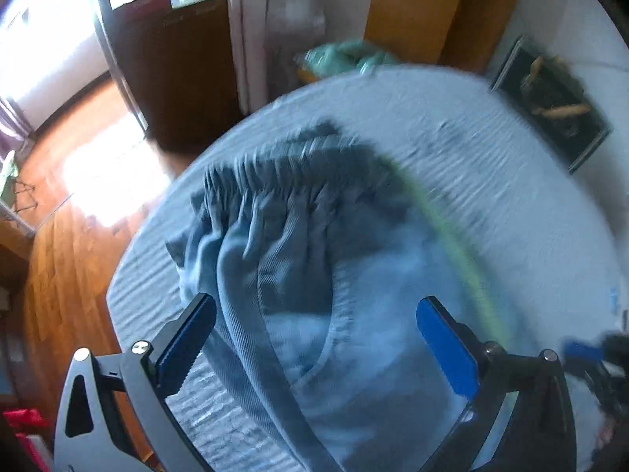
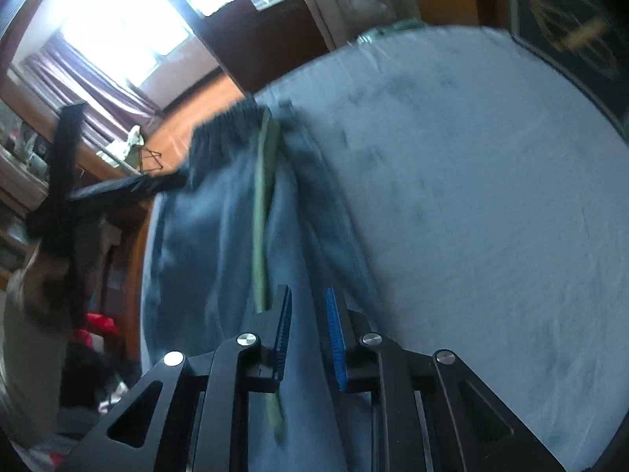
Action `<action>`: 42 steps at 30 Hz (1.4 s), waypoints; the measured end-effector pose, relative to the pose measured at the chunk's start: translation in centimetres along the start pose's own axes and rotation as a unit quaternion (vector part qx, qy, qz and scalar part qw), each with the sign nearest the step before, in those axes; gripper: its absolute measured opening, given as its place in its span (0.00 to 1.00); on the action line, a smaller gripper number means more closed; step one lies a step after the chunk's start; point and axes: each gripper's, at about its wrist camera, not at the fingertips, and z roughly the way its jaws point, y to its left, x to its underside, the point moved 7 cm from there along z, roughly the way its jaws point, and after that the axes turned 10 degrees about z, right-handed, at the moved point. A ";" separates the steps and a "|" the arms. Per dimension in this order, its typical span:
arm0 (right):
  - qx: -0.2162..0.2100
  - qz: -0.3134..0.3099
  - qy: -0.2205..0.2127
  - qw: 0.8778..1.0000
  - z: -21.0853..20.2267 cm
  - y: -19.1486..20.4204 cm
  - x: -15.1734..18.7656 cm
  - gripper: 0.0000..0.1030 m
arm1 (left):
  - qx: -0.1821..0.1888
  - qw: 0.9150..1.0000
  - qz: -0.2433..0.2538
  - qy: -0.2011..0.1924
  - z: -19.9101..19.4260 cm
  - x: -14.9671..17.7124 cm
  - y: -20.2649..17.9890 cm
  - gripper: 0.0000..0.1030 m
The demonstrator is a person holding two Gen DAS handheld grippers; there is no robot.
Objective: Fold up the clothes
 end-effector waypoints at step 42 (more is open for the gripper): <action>0.071 -0.081 -0.021 0.994 -1.1 -4.2 10.8 0.15 | 0.050 0.995 -0.073 -0.036 -9.4 26.7 -15.8 0.38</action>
